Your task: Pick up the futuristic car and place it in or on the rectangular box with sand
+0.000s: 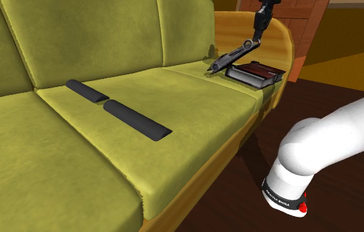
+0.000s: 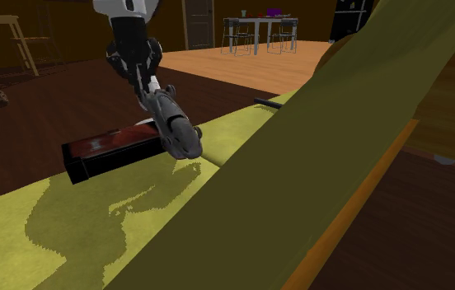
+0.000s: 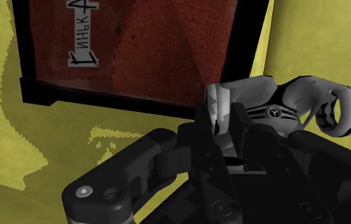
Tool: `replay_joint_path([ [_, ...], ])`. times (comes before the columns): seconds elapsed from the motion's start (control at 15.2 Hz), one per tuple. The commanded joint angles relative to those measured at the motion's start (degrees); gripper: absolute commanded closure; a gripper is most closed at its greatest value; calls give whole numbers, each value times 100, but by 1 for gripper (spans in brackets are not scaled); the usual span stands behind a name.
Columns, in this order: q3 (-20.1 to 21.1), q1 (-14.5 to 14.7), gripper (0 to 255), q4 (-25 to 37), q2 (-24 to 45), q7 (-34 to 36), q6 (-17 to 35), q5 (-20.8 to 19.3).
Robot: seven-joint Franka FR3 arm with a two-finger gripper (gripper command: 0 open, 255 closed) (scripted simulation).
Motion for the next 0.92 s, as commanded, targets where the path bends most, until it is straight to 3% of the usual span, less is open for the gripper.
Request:
replay_joint_path([
  [0.0, -203, -50, 255, 36, -96, -275, -96, -134],
  [0.73, -1413, -202, 255, 560, -298, -1817, -502, -887],
  [0.86, -1405, -231, 255, 303, -421, -1779, -366, -919],
])
